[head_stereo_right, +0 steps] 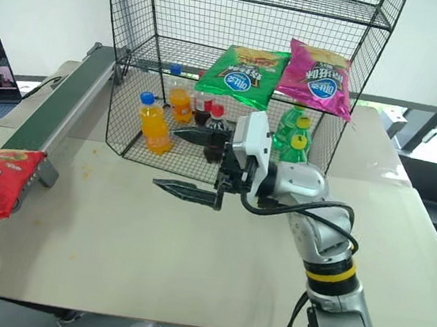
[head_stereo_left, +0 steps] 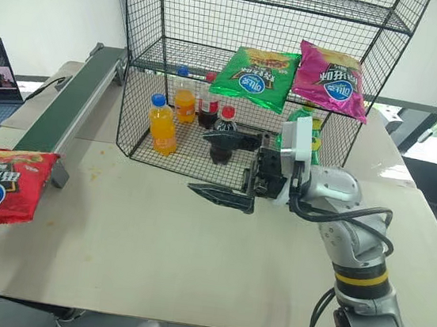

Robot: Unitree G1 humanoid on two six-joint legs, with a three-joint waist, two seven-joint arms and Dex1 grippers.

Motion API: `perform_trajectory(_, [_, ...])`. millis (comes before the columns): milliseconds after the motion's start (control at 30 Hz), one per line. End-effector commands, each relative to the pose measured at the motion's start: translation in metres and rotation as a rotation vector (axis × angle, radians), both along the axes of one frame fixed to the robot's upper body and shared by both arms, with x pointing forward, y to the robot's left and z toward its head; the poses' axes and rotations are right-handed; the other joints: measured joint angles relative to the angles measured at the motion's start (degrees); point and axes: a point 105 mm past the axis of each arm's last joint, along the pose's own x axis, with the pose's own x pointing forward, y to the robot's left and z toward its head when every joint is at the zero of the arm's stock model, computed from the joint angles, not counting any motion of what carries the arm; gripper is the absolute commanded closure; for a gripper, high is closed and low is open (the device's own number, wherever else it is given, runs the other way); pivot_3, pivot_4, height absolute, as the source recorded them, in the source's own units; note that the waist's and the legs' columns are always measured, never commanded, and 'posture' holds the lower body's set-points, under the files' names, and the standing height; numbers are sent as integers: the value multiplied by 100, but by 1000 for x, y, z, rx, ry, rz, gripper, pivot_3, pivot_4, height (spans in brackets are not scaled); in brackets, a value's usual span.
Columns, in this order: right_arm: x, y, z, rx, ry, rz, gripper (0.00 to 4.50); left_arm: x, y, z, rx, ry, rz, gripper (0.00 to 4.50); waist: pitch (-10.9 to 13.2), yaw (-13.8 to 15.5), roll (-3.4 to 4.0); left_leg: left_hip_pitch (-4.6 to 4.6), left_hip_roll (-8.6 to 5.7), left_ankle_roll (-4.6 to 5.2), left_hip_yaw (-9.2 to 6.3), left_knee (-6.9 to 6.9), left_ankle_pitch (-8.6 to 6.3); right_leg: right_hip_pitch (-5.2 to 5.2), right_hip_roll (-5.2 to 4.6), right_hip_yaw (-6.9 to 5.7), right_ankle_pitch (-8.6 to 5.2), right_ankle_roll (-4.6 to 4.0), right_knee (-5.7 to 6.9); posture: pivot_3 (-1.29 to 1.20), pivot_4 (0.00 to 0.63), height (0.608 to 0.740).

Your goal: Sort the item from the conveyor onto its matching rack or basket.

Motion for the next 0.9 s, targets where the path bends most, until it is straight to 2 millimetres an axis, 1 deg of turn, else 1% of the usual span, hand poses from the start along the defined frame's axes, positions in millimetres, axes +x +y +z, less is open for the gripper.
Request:
perform_trajectory(33, [0, -16, 11, 40, -26, -96, 0, 11, -36, 46, 157, -109, -159, 4433, 2, 15, 3, 0, -2, -2, 0, 0, 1, 0, -3, 0, 0, 0, -1, 0, 150, 738])
perform_trajectory(100, [2, -22, 16, 80, -18, -169, 0, 23, -58, 68, 218, -184, -243, 4433, 2, 22, 2, 0, -4, -5, 5, 0, 3, 1, -6, 0, 0, 0, -5, 0, 150, 738])
perform_trajectory(133, [3, -26, 22, 116, -17, -216, 0, 32, -74, 79, 259, -213, -312, 4433, 2, 40, 1, -1, -4, -7, 5, 0, 4, -2, -6, 0, 0, 0, -5, 0, 150, 738])
perform_trajectory(167, [3, -28, 26, 145, -18, -249, 0, 39, -86, 87, 285, -232, -365, 4433, 3, 77, -2, -3, -4, -11, 4, 0, 7, -2, -4, -2, 0, 1, -3, 0, 150, 738])
perform_trajectory(233, [2, -28, 33, 187, -25, -292, 0, 52, -101, 100, 301, -269, -435, 4433, 3, 89, 2, -5, -3, -20, -3, -2, 12, -5, 3, -2, 1, 1, -3, 0, 150, 738])
perform_trajectory(267, [2, -28, 35, 198, -26, -304, 0, 57, -105, 104, 299, -284, -453, 4433, 4, 90, 10, -4, -5, -22, -1, -4, 13, -4, 3, 1, 2, 3, -5, 0, 150, 738])
perform_trajectory(300, [0, -27, 37, 209, -33, -320, 0, 65, -113, 113, 297, -314, -489, 4433, 3, 86, 14, -4, -7, -22, 1, -5, 13, -3, 1, 4, 3, 5, -7, 0, 150, 738])
perform_trajectory(433, [-3, -29, 39, 234, -52, -391, 0, 91, -145, 146, 275, -413, -631, 4433, 1, 94, 9, -24, -7, -29, -3, -21, 20, -3, 7, 2, 5, 6, -5, 0, 150, 738])
perform_trajectory(600, [-5, -36, 44, 255, -86, -476, 0, 121, -175, 181, 214, -507, -769, 4433, 1, 127, 9, -34, -11, -31, -8, -23, 22, -5, 8, 3, 10, 9, -7, 0, 150, 738])
perform_trajectory(700, [-6, -40, 49, 267, -109, -514, 0, 140, -189, 190, 176, -551, -832, 4433, 0, 138, 13, -36, -14, -34, -10, -22, 25, -6, 8, 2, 11, 11, -6, 0, 150, 738])
perform_trajectory(800, [-7, -42, 50, 268, -125, -542, 0, 157, -204, 193, 160, -578, -884, 4433, 0, 141, 13, -35, -17, -39, -12, -23, 29, -5, 9, -1, 11, 12, -5, 0, 150, 738])
perform_trajectory(900, [-8, -45, 52, 270, -136, -566, 0, 175, -212, 191, 151, -601, -893, 4433, 0, 141, 12, -39, -17, -40, -13, -23, 31, -6, 9, -1, 11, 13, -6, 0, 150, 738])
